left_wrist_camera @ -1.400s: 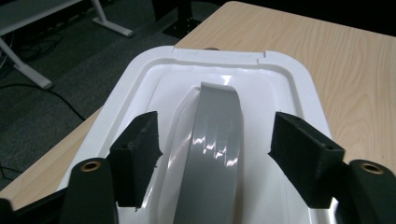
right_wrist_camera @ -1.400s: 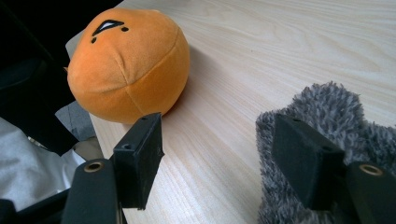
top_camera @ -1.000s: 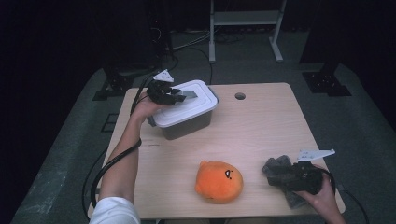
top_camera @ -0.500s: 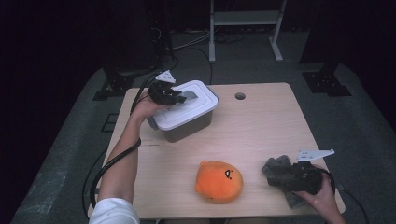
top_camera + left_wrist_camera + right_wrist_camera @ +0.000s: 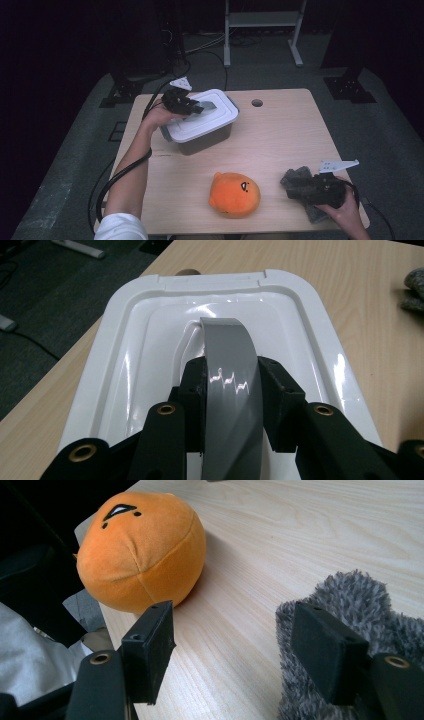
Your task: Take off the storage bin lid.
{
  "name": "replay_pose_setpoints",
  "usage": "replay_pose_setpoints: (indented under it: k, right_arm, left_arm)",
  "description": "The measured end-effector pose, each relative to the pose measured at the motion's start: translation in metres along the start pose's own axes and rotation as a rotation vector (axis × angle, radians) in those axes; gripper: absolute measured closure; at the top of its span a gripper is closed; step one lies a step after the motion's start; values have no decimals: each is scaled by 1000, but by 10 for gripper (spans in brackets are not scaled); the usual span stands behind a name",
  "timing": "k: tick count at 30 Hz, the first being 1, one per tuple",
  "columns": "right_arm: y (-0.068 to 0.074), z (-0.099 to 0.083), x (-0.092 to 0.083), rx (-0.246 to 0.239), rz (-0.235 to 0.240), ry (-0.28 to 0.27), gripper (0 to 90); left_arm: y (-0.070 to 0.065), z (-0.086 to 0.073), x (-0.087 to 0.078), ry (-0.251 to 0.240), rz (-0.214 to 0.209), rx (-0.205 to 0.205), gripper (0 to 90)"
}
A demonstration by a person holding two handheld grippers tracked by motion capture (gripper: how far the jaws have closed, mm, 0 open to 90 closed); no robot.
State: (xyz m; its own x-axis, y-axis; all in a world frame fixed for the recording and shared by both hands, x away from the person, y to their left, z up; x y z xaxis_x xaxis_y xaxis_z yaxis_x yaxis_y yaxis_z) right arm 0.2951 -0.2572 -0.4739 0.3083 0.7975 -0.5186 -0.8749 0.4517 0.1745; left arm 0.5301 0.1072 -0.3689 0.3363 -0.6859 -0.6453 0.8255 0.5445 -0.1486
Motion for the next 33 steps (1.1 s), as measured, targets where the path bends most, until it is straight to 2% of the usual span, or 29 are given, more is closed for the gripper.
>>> replay_pose_setpoints:
  k: [5,10,15,22,29,33]
  right_arm:
    - [1,0,1,-2,2,5,328]
    - [2,1,0,-10,4,1,328]
    - [4,1,1,-17,11,4,328]
    - [6,2,2,-22,18,0,328]
    - [7,2,0,-28,23,-7,328]
    - [8,1,0,-29,25,-3,328]
  left_arm:
    - [-14,2,5,5,-28,20,665]
    - [-21,1,5,11,-25,29,665]
    - [-34,1,8,21,-50,36,665]
    - [-44,2,13,19,-59,38,665]
    - [-61,3,18,38,-83,64,665]
    - [-67,4,21,32,-94,64,665]
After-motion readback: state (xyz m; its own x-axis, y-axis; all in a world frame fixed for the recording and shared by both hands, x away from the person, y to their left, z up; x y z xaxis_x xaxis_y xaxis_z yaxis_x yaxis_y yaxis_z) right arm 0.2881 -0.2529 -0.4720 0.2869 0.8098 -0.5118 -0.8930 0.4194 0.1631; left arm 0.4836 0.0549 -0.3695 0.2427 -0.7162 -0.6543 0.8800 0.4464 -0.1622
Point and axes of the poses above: each handheld gripper's, and its own axes: x roughly forward along the jaws, z roughly out of its top, y roughly to its left, the point moved 6 cm from there along x, roughly forward along the jaws, and after that the axes turned 15 degrees about -x, right-handed, at the moved point
